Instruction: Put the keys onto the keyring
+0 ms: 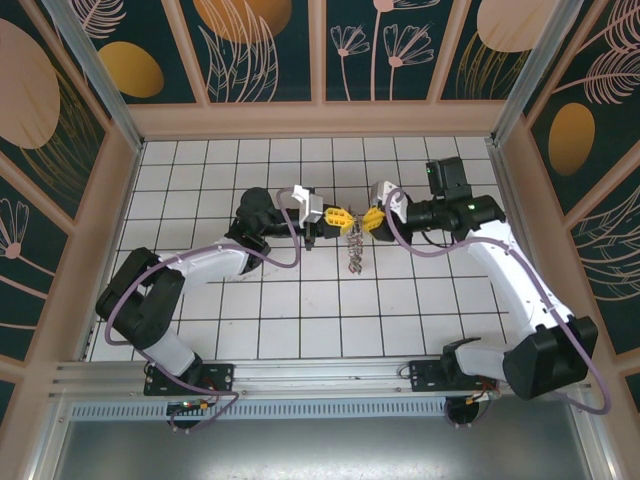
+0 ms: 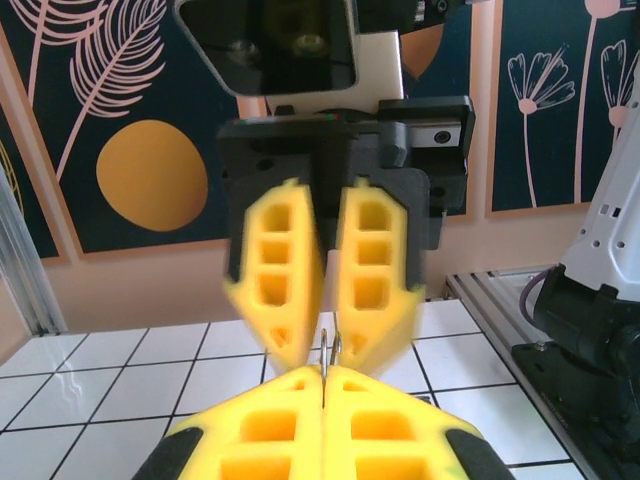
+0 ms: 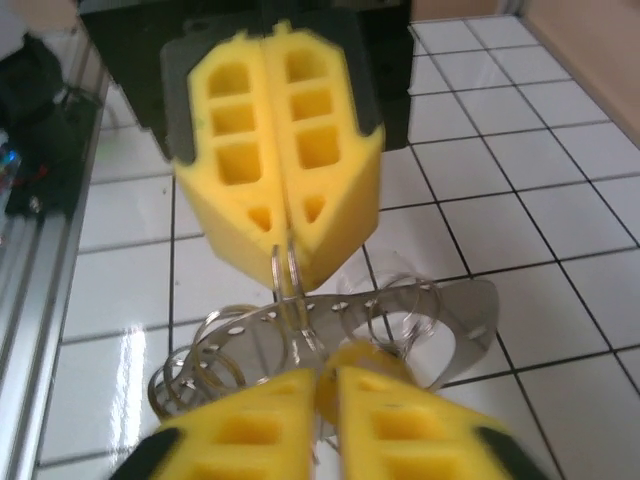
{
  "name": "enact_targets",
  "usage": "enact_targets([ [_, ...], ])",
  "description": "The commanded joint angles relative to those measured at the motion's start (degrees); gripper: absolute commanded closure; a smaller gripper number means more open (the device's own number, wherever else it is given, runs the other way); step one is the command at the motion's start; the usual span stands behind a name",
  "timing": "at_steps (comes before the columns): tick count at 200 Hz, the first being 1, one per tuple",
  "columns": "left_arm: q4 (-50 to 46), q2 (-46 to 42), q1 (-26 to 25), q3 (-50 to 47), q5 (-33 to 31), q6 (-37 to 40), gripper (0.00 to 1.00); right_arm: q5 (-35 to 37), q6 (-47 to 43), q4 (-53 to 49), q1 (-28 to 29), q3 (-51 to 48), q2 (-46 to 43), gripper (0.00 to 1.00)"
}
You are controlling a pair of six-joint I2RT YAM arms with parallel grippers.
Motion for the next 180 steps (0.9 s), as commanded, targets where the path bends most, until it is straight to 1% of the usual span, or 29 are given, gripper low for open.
enact_targets([
  [1, 6.59, -0.11, -0.14, 0.59, 1.59, -1.31, 1.0, -2.08, -0.09, 0.86, -0.59, -0.76, -1.66, 1.0],
  [35, 7.31, 0.24, -0.16, 0.52, 1.5, -1.03, 1.0, -2.61, -0.79, -2.39, -0.57, 0.56, 1.24, 1.0],
  [55, 8.37, 0.63, -0.23, 0.56, 1.86, -1.63, 1.0, -2.78, 0.89, -0.83, -0.23, 0.17, 2.14, 1.0],
  [92, 8.16, 1.2, -0.33, 0.81, 2.29, -0.58, 1.0, -2.61, 3.23, 2.44, 2.3, 0.51, 3.37, 1.0],
  [112, 7.39, 1.3, -0.4, 0.92, 2.2, 0.23, 1.0, -3.55, 2.54, 1.97, 3.57, 1.49, 3.85, 1.0],
  [130, 4.85, 1.14, -0.84, 1.47, 2.29, 1.98, 1.0, -3.58, 1.92, 0.32, 4.58, 3.19, 4.2, 1.0],
  [138, 3.88, 1.19, -0.96, 1.85, 2.55, 2.64, 1.0, -3.39, 1.81, -0.08, 4.76, 3.72, 4.08, 0.98],
  [152, 3.72, 1.03, -1.03, 1.89, 2.54, 2.68, 1.0, -2.37, 1.62, -0.09, 4.78, 4.08, 3.33, 0.91],
  [180, 3.76, 0.47, -1.03, 1.25, 2.41, 2.93, 1.0, 2.15, -0.08, -0.28, 3.77, 3.19, 0.3, 0.88],
])
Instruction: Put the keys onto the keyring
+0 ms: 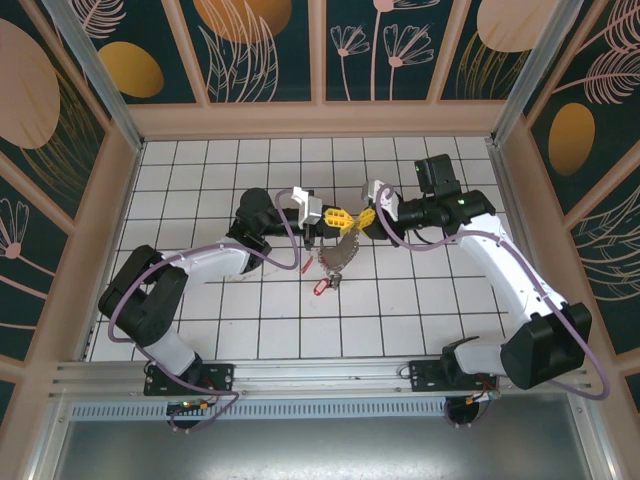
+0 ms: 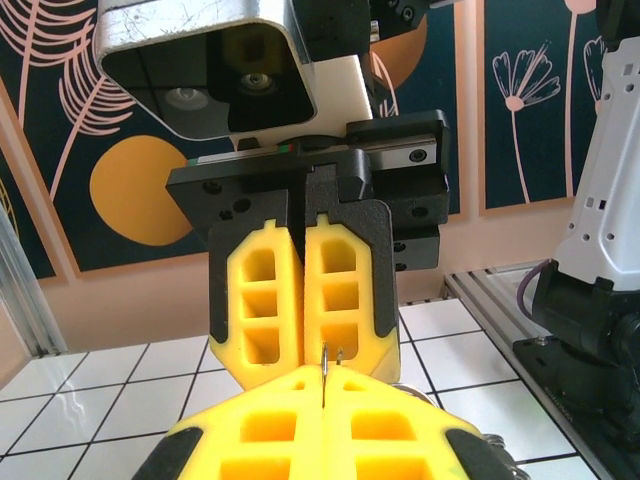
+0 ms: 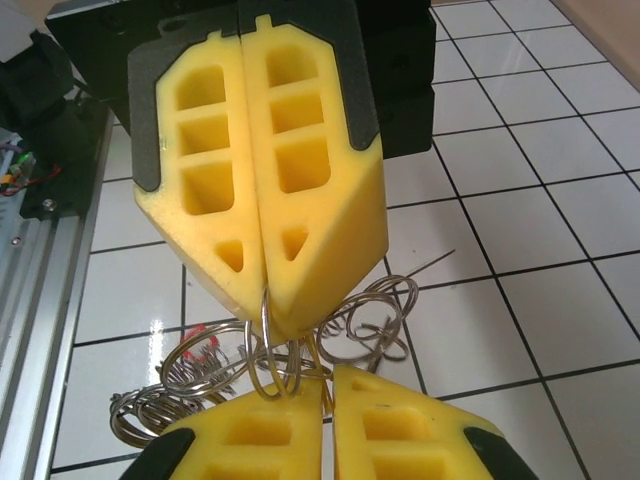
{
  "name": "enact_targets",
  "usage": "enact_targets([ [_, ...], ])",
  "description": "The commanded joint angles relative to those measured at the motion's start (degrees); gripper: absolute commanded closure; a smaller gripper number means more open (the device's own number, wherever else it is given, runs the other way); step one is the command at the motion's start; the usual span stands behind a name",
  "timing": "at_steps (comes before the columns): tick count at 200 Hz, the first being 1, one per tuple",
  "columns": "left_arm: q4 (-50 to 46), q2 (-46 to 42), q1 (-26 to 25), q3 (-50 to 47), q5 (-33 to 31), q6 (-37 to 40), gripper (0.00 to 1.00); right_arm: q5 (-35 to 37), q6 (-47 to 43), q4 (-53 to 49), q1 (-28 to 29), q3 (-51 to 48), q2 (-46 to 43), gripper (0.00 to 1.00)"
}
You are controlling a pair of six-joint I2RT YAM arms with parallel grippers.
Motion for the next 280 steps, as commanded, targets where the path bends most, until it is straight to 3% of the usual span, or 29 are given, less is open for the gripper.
enact_targets([
  [1, 1.38, -0.71, -1.07, 1.19, 0.78, 1.38, 1.0, 0.83, -1.76, 0.01, 0.55, 1.38, -3.35, 0.88],
  [29, 1.19, -1.16, -1.04, 0.59, 0.77, 1.54, 1.0, 4.47, -3.37, 0.44, 0.21, -0.19, -6.51, 0.75],
  [86, 0.72, -0.92, -1.03, 0.99, 0.69, 1.52, 1.0, 3.93, -4.34, 1.95, 0.8, -0.25, -6.86, 0.73],
  [146, -0.16, -0.19, -1.06, 1.85, 1.08, 1.29, 1.0, 3.65, -6.02, -2.79, 0.92, 0.54, -5.2, 0.68],
  [190, -0.8, 0.39, -1.09, 2.89, 1.23, 1.36, 1.0, 4.12, -6.65, -4.3, 1.09, 0.46, -3.94, 0.7],
  [213, -1.1, 0.47, -1.15, 3.0, 1.36, 1.34, 1.0, 4.21, -6.29, -2.99, 1.09, 0.38, -3.86, 0.79],
  [280, -3.6, 1.06, -1.26, 3.63, 2.09, 2.47, 1.0, 3.42, -6.83, -2.09, 1.09, 0.73, -3.64, 0.79],
])
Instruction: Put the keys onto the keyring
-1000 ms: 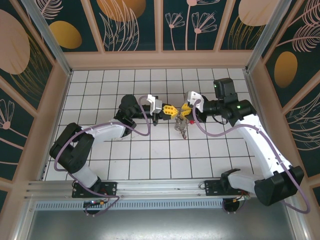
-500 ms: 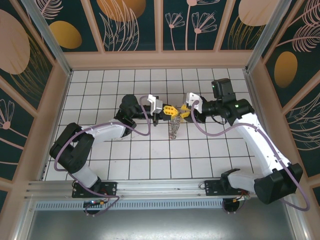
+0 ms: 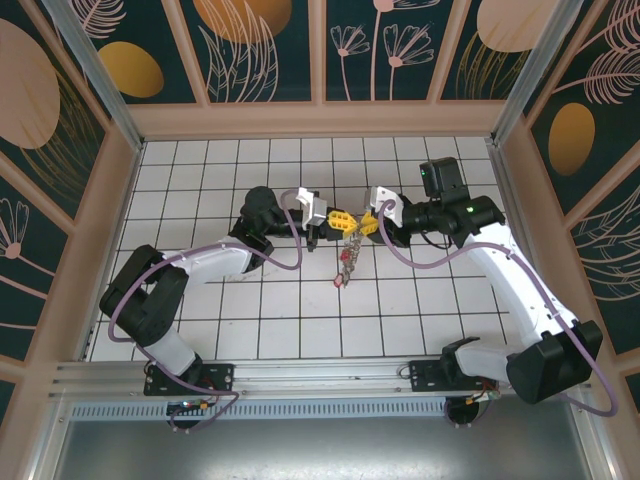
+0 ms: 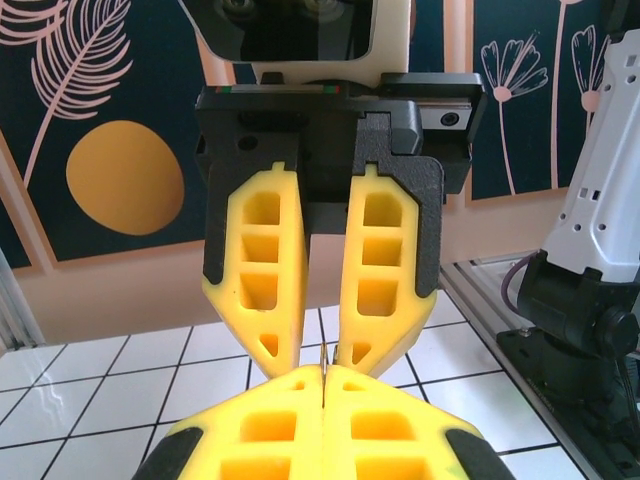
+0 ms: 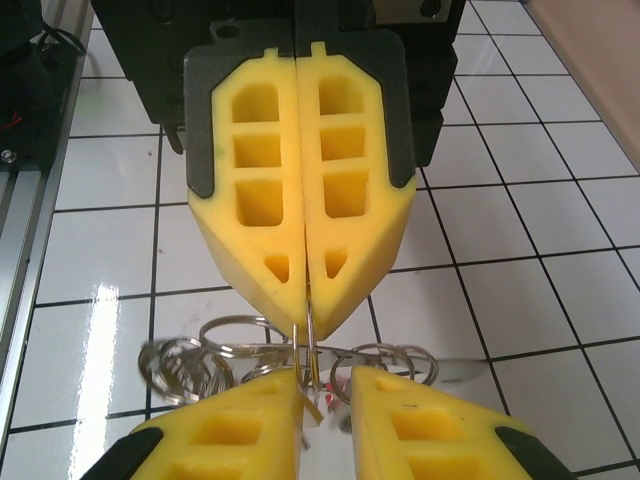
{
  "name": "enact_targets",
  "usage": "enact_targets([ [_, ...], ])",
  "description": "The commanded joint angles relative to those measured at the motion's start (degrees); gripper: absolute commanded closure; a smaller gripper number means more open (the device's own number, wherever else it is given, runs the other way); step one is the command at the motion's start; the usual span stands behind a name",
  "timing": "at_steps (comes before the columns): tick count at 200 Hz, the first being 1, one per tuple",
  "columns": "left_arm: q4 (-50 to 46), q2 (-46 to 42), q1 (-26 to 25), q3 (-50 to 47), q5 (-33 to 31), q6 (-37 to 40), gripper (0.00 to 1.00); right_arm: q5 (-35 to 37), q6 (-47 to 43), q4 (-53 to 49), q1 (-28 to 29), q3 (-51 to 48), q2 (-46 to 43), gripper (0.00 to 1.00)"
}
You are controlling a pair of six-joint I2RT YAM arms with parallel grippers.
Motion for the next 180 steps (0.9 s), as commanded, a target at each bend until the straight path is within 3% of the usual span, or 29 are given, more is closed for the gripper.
enact_targets([
  [1, 0.46, 0.82, -0.46, 2.38, 1.24, 1.34, 1.0, -1.5, -1.62, 0.38, 0.39, 0.75, 0.43, 0.79],
  [37, 0.02, 1.02, -0.45, 3.1, 1.32, 1.22, 1.0, -1.41, -2.65, -1.55, 0.41, 1.49, 1.02, 1.0],
  [49, -2.58, 0.89, -0.47, 3.74, 0.89, 2.19, 1.0, -1.28, -2.54, -1.73, 0.39, 1.71, 0.98, 1.0],
  [63, -11.99, 0.21, -0.46, 5.94, -0.48, 7.45, 1.0, -0.66, -2.27, -1.95, 0.47, 1.8, 0.65, 1.0],
  [74, -21.75, -0.4, -0.41, 7.68, -2.19, 12.83, 0.92, 0.09, -1.82, -2.13, 0.6, 1.8, 0.3, 1.0],
  [88, -30.25, -1.68, -0.43, 8.3, -3.91, 19.43, 0.89, 1.83, -1.32, -2.64, 0.95, 1.8, -0.07, 1.0],
  [112, -40.58, -2.9, -0.43, 9.89, -6.42, 26.16, 0.89, 6.18, -0.38, -4.07, 2.21, 2.57, 0.18, 1.0],
  [128, -47.58, -1.91, -0.42, 12.52, -7.43, 28.76, 0.96, 5.88, -0.24, -4.5, 2.5, 3.58, 0.53, 1.0],
  [135, -49.33, -1.58, -0.43, 13.25, -7.57, 29.45, 1.0, 5.3, 0.23, -4.04, 2.5, 3.81, 0.46, 1.0],
  [180, -47.16, -1.8, -0.43, 11.47, -7.76, 29.72, 1.0, 2.92, 2.17, -0.44, 2.41, 4.55, -0.68, 1.0],
])
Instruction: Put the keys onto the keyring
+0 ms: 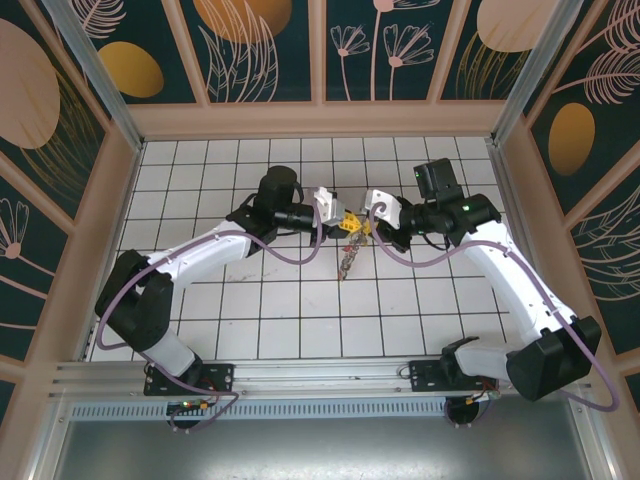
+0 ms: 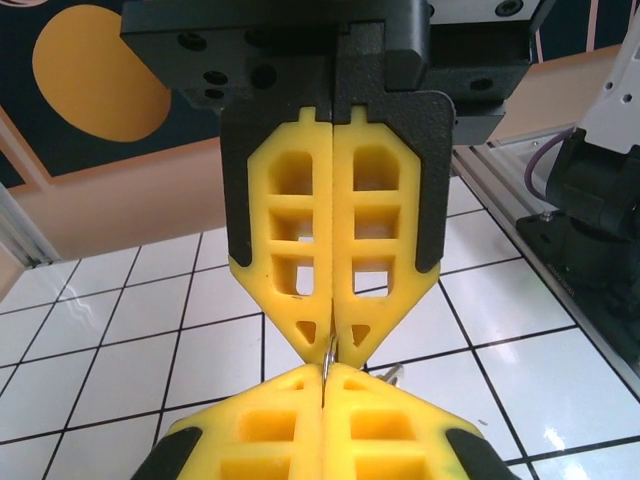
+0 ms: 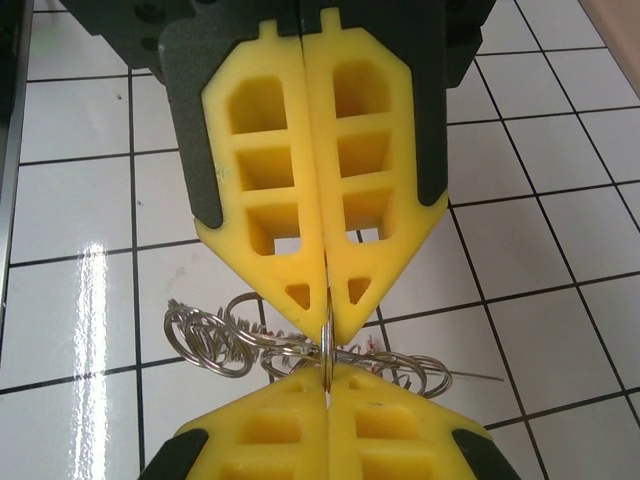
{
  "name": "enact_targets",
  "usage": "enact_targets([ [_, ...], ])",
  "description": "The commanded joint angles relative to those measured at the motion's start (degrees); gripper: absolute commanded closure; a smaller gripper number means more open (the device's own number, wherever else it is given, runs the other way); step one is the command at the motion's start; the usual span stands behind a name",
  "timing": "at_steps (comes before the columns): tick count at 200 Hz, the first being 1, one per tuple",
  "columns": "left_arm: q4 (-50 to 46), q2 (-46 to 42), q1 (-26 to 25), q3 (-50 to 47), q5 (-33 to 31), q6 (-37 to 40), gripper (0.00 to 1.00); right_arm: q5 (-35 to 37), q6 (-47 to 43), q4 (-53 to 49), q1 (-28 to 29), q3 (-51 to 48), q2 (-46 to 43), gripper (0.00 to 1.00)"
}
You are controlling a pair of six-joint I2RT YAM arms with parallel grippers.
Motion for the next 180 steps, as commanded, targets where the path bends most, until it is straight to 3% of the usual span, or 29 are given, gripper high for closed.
enact_targets([
  [1, -5.2, 0.19, 0.38, -1.05, -3.09, 2.81, 1.0, -4.83, 1.61, 2.83, 0.68, 3.49, -1.54, 1.0],
  [66, 9.29, 2.39, 0.32, -3.49, -0.92, -10.65, 1.0, -9.19, 4.18, 9.53, 0.2, 1.32, -4.51, 1.0],
  [135, 7.88, 2.44, 0.39, -4.46, -1.74, -8.17, 1.0, -7.13, 3.19, 7.89, -0.39, 2.03, -5.32, 1.0],
  [180, 14.54, 2.95, 0.33, -5.53, -0.08, -13.0, 1.0, -7.7, 3.1, 9.46, -1.42, 0.19, -6.52, 1.0],
])
